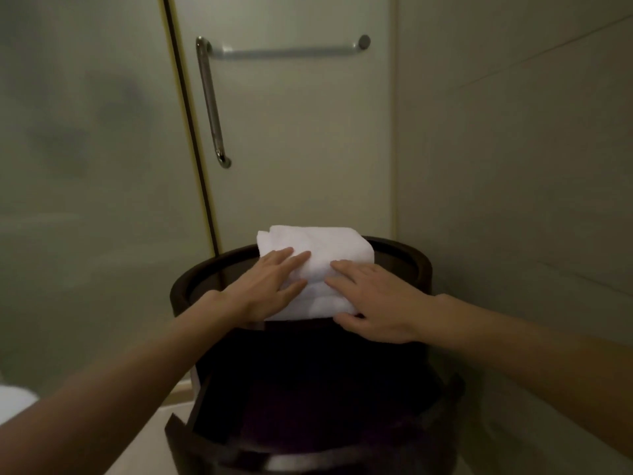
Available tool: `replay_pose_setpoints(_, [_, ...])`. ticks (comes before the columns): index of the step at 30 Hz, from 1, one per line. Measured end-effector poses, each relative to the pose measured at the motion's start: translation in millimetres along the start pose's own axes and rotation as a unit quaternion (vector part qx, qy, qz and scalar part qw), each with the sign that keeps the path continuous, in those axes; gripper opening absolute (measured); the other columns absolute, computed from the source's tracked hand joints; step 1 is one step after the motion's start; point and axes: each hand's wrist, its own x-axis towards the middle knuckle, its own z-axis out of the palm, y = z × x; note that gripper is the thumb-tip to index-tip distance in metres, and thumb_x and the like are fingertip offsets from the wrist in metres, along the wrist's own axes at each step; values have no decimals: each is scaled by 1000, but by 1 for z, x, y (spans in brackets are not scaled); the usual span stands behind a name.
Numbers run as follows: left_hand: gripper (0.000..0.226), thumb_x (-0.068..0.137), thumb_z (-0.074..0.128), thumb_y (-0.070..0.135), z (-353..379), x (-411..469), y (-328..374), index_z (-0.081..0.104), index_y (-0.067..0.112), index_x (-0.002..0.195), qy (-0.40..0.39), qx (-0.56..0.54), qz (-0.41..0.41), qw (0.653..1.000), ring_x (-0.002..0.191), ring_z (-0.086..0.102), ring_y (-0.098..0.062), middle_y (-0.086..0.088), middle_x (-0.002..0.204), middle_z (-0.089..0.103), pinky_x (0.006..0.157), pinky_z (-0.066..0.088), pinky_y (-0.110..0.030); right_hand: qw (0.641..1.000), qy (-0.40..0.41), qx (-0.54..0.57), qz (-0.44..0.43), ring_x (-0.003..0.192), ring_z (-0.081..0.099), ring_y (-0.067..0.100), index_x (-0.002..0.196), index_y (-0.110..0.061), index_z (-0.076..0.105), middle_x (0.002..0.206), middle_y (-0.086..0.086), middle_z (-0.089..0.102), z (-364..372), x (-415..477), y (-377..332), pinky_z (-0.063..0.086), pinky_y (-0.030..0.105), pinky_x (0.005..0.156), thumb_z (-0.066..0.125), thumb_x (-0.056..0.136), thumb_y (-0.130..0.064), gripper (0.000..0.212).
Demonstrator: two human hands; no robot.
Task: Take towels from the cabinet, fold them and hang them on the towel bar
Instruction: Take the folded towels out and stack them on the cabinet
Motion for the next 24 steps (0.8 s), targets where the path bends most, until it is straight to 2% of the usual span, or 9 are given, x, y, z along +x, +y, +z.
replay_pose_setpoints(3, [61, 97, 43, 45, 1, 1, 6, 22, 27, 151, 1, 5, -12, 1000, 144, 21, -23, -8, 158, 21, 115, 15, -30, 1000, -1, 3, -13, 144, 22, 24, 147, -19, 32, 157, 13, 23, 9, -16, -6, 18, 35, 118, 44, 96, -49, 60])
replay_pose_setpoints(10, [57, 96, 49, 39, 7, -6, 13, 32, 24, 148, 28, -8, -35, 999, 140, 32, -27, -10, 154, 30, 112, 22, -28, 997, -44, 7, -62, 145, 19, 23, 149, -18, 32, 158, 12, 20, 38, -57, -30, 15, 32, 117, 39, 98, -51, 61])
replay_pose_setpoints(16, [55, 95, 49, 39, 14, -4, 13, 35, 25, 147, 54, 3, -46, 997, 137, 34, -29, -8, 153, 32, 111, 27, -34, 993, -55, 43, -96, 145, 20, 20, 147, -20, 35, 158, 9, 23, 49, -76, -50, 13, 29, 117, 39, 98, -52, 59])
replay_pose_setpoints(19, [58, 93, 51, 40, 17, -6, 13, 34, 26, 147, 53, 1, -47, 997, 138, 33, -28, -7, 153, 32, 111, 29, -39, 990, -52, 47, -122, 141, 31, 23, 142, -17, 44, 153, 12, 35, 52, -84, -54, 21, 32, 115, 36, 97, -54, 59])
replay_pose_setpoints(24, [59, 93, 51, 44, 18, -5, 12, 32, 30, 147, 47, -9, -57, 997, 140, 29, -27, -5, 154, 29, 112, 27, -41, 984, -46, -25, -173, 131, 47, 28, 133, -12, 54, 141, 16, 50, 68, -88, -61, 38, 42, 110, 34, 96, -51, 57])
